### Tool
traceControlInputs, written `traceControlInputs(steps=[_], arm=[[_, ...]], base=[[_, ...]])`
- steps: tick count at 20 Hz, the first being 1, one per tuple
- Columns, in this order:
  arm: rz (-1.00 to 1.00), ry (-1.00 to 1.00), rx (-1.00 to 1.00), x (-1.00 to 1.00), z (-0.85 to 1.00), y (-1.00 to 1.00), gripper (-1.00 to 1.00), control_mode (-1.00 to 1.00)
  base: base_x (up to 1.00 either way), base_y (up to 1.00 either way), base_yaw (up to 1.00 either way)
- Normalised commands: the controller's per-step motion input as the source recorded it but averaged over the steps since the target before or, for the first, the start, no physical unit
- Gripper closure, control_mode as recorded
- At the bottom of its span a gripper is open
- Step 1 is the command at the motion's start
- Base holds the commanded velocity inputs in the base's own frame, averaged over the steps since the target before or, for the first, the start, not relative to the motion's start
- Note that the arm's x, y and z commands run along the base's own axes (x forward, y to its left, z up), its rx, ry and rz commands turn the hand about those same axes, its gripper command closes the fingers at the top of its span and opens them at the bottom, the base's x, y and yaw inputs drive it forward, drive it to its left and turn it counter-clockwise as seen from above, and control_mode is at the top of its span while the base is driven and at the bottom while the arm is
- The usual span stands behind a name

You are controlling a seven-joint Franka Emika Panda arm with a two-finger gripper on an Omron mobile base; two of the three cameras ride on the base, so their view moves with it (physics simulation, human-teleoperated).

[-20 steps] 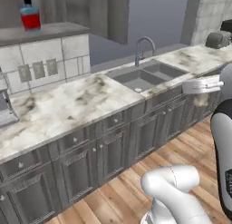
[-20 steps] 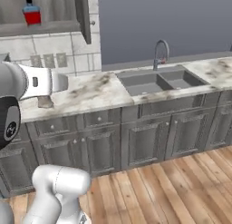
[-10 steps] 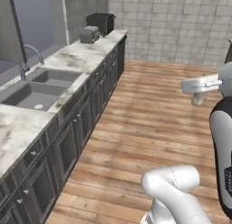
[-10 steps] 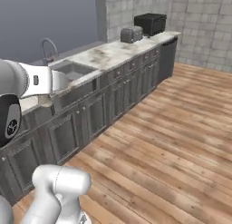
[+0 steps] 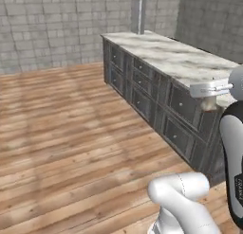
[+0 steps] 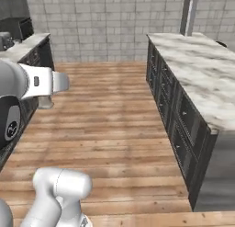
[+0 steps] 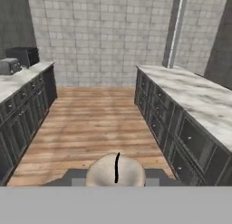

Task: Get the candle and the liquor from the cabinet and move them to the dining counter.

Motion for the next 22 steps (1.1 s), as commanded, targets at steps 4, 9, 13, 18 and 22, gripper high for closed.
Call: traceControlInputs(steps=[4,9,13,18,22], arm=[[0.00,0.00,0.00,0.00,0.00,0.00,1.00,1.00],[0.00,0.00,0.00,0.00,0.00,0.00,1.00,1.00],[0.00,0.00,0.00,0.00,0.00,0.00,1.00,1.00],[0.00,0.00,0.00,0.00,0.00,0.00,1.00,1.00],[0.00,0.00,0.00,0.00,0.00,0.00,1.00,1.00]], base=[[0.00,0.00,-1.00],[0.00,0.00,-1.00],[0.00,0.00,-1.00],[0.02,0.06,-0.98],[0.82,0.55,-0.59]])
